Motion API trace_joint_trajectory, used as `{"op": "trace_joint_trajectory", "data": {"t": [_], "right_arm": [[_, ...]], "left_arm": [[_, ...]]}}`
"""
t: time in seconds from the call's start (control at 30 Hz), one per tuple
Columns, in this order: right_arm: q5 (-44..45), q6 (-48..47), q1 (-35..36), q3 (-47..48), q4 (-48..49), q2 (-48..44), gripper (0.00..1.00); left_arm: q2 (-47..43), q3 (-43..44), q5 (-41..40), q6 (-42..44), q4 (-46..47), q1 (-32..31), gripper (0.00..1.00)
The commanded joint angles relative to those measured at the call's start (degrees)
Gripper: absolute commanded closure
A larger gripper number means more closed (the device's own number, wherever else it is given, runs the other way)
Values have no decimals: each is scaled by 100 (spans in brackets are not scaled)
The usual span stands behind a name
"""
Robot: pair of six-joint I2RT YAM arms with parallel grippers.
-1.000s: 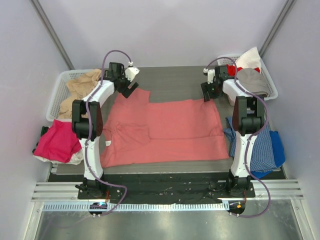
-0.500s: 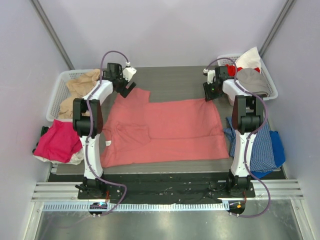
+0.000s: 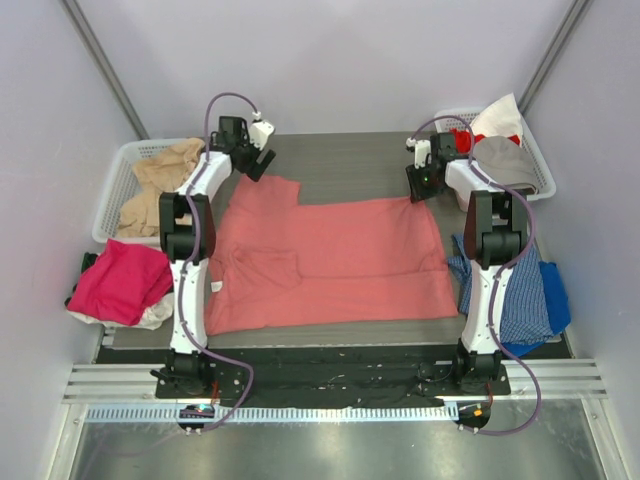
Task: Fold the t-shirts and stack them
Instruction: Fold the tshirt
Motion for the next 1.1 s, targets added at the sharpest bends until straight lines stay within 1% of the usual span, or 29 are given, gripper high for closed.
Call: {"op": "trace_joint_trajectory", "data": {"t": [0.0,0.1,0.23,0.43,0.53,0.7,0.8,0.93,1.03,1.07], "right_arm": [[154,-138,-27,-232,-46,-96,60],[154,-155,-27,-258,-46,-114,60],[101,-138,-35,-285,-28,-131,60],[93,-173,-35,-346,-28,-184,60],[101,-191,-27,-381,-28,-175,60],[58,-173,-35,-381,-19,-175,60],[93,-182,-27,-390,-19,-193,61],[154,-243,-27,-443,-19,-272,62],[137,-252,-27,-487,-20,-342,62],[137,-244,-27,-513,-28,-394,62]], "left_arm": [[94,280,118,-131,-192,62,9],[225,412,101,-104,-289,114,9],[428,771,118,-157,-508,184,12],[612,843,66,-78,-649,228,15],[683,851,65,-17,-746,229,20],[815,913,57,115,-939,229,27],[982,1158,65,142,-1115,237,33],[1087,1238,110,142,-1291,237,53],[1123,1229,109,186,-1361,229,61],[1123,1221,109,177,-1370,237,62]]}}
